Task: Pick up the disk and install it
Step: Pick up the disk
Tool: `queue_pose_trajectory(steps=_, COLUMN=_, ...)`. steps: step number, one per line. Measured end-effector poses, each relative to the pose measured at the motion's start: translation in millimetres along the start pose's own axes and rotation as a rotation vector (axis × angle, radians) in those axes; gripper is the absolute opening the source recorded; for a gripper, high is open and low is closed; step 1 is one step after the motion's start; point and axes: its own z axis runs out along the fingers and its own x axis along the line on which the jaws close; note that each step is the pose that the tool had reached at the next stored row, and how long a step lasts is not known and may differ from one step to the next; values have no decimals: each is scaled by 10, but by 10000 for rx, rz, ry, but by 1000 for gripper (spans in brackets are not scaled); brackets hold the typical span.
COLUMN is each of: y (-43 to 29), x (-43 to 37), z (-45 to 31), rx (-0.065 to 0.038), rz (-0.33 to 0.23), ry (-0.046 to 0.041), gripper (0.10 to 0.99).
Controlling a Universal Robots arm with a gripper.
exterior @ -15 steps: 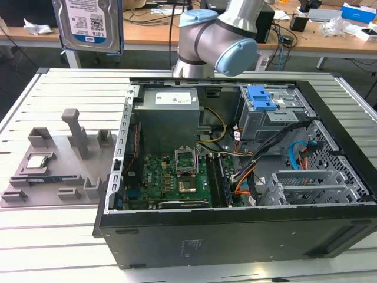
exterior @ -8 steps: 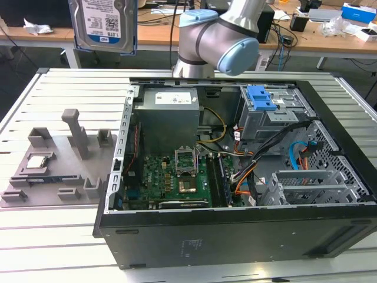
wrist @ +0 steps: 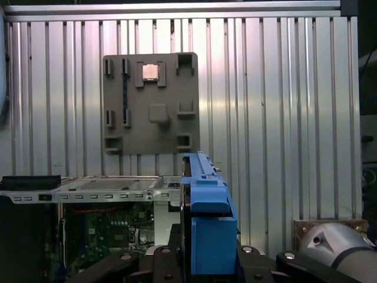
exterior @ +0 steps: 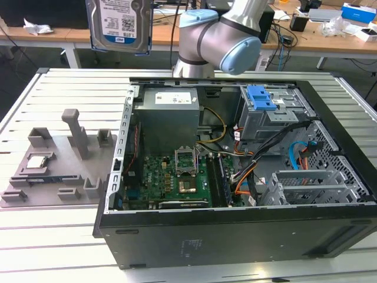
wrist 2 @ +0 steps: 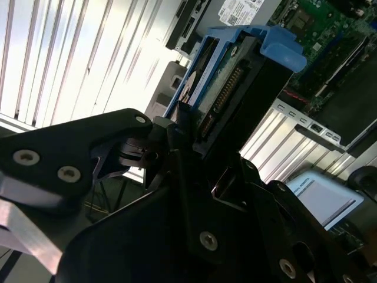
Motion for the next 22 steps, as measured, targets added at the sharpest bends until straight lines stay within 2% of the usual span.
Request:
queue_pose_trajectory(steps=3, y=-130, x=-3, z=-2, rx=-9, rz=-1, ry=-1, gripper=361)
queue_pose_trajectory(steps=7, y=-443, x=-9, z=-9, rx=-35, rz=0, ry=0, gripper=361)
queue_pose_trajectory(steps=11, y=-596, x=-13, z=-13, rx=-46, rz=0, ry=1, gripper=361)
queue_pose_trajectory(steps=15, y=-888, x=-19, z=-19, rx=-68, rz=-2, ry=1, gripper=361)
queue_pose_trajectory(steps=19, y=-1034, x=-22, z=-23, rx=-79, rz=-1, ry=2, gripper=361)
queue_pose_trajectory(steps=22, y=-1179, x=-25, z=-26, rx=-88, rz=0, ry=1, gripper=361)
